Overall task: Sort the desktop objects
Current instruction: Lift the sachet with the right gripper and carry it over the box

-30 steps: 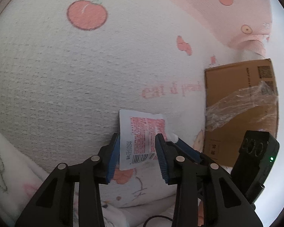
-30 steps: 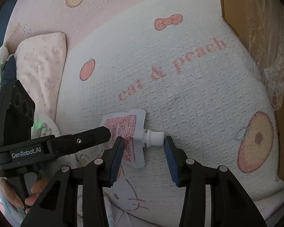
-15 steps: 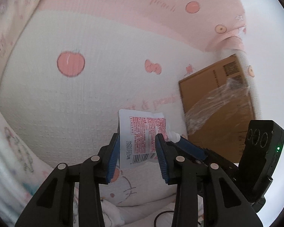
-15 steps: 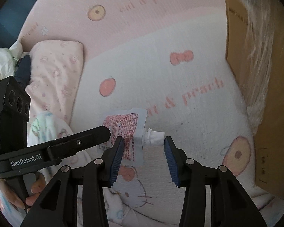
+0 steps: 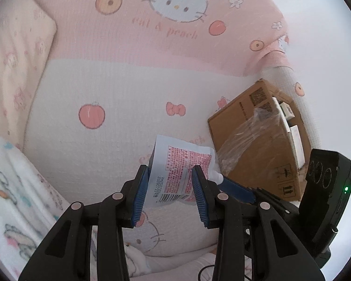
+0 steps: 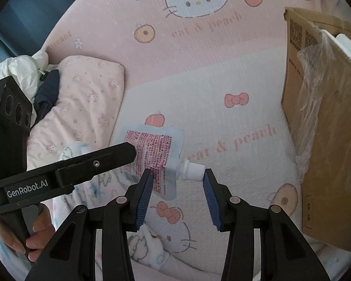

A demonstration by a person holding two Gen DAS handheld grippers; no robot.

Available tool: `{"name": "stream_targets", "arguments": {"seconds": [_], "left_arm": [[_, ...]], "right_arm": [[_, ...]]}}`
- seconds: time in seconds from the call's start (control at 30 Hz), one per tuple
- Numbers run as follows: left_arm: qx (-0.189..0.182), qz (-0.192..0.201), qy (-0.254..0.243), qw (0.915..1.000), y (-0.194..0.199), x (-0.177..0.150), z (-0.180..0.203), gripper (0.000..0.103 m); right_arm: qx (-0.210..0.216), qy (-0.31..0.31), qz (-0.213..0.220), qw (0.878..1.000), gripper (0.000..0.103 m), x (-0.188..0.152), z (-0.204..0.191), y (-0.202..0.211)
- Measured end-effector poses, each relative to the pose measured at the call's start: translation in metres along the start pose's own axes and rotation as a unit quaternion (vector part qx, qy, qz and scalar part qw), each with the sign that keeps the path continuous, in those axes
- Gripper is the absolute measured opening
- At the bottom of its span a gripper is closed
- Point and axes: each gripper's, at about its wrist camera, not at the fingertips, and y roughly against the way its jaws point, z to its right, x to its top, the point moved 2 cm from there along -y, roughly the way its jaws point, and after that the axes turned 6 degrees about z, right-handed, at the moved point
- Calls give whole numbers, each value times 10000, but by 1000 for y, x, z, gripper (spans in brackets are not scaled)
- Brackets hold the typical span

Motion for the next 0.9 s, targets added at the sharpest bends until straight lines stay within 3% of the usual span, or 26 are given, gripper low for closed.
{"name": "stream_targets", "arguments": {"seconds": [0.57, 0.9], "left_arm": [[-121, 494, -729, 9960, 43, 28, 85, 41], [-398, 511, -1207, 9906, 38, 42, 147, 41]], "right_arm": [[60, 51, 741, 9972, 42, 27, 7, 77], [-30, -229, 1105, 9936, 42, 45, 38, 120]]}}
